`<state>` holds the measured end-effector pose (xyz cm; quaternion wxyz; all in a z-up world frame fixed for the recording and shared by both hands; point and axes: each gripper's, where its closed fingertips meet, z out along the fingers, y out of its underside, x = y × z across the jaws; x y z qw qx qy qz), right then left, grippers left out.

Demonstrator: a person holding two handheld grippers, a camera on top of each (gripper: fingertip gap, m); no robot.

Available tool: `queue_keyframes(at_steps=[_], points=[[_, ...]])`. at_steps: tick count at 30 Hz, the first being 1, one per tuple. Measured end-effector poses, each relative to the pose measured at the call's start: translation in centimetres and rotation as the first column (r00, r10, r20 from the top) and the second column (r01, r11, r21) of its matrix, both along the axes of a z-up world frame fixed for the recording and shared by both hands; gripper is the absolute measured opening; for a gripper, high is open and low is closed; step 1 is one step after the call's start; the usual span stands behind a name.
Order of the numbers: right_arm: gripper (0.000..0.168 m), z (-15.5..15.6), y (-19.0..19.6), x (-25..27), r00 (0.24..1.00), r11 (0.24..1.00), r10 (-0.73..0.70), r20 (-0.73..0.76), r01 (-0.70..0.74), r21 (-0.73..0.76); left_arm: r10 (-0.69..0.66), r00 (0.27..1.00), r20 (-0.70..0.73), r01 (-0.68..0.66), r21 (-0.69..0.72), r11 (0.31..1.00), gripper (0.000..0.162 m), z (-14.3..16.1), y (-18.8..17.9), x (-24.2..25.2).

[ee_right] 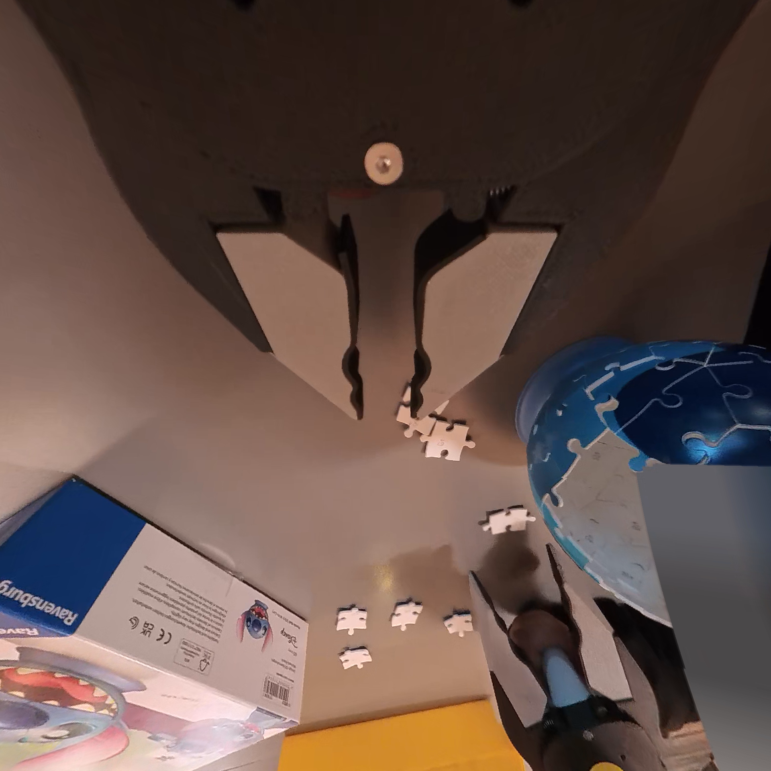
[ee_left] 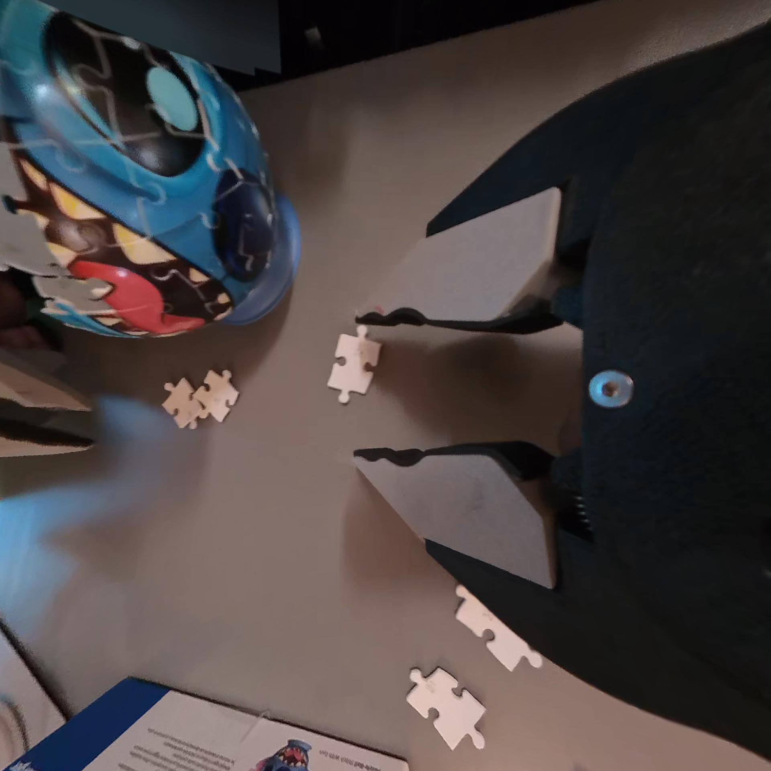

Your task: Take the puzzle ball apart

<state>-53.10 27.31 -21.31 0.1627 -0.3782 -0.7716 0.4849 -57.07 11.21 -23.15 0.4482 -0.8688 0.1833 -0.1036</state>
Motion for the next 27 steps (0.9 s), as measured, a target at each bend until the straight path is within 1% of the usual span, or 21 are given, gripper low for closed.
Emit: queue_keyframes(at_steps=[3,7,8,10,12,14,17,21,22,24,27], points=[[0.022,0.3,0.0,0.2,1.000,1.000,0.010,-0.009,-0.010,-0.009,-0.049,0.999,0.013,0.049,-0.011,0.999,0.057,-0.1,-0.8,0.4],[0.033,-0.1,-1.1,0.5,0.997,0.997,0.068,0.023,-0.068,-0.027,-0.048,0.999,0.020,0.049,-0.030,0.998,0.057,-0.4,-0.2,0.7],[0.036,-0.5,-1.5,0.6,0.996,0.996,0.085,0.034,-0.085,-0.014,-0.053,0.999,0.011,0.053,-0.032,0.998,0.057,-0.4,0.0,1.0],[0.037,-0.9,-2.1,0.7,0.993,0.993,0.113,0.046,-0.114,0.020,-0.073,0.997,-0.032,0.071,-0.047,0.996,0.056,-0.9,0.4,1.6],[0.039,-1.3,-2.6,0.7,0.990,0.990,0.132,0.058,-0.135,0.048,-0.091,0.992,-0.091,0.082,-0.096,0.992,0.056,-2.0,0.6,1.8],[0.041,-1.8,-3.1,0.8,0.985,0.984,0.154,0.082,-0.160,0.076,-0.100,0.990,-0.099,0.091,-0.095,0.991,0.053,-2.0,0.9,2.2],[0.042,-2.9,-3.2,0.4,0.985,0.976,0.137,0.103,-0.151,0.156,-0.104,0.991,-0.083,0.095,-0.102,0.990,0.046,-2.0,1.3,2.3],[0.041,-3.7,-3.7,0.1,0.980,0.966,0.149,0.130,-0.173,0.194,-0.076,0.995,-0.061,0.069,-0.113,0.991,0.046,-2.0,1.9,1.7],[0.039,-3.8,-3.7,0.1,0.981,0.964,0.150,0.126,-0.173,0.201,-0.072,0.996,-0.053,0.066,-0.113,0.991,0.047,-2.0,2.1,1.6],[0.027,-3.9,-3.5,-0.1,0.985,0.962,0.133,0.110,-0.155,0.224,-0.066,0.997,-0.044,0.062,-0.100,0.993,0.049,-1.7,2.4,1.4],[0.026,-3.9,-3.4,-0.1,0.986,0.962,0.127,0.107,-0.149,0.227,-0.028,0.998,-0.057,0.025,-0.059,0.998,0.049,-0.9,3.3,0.4]])
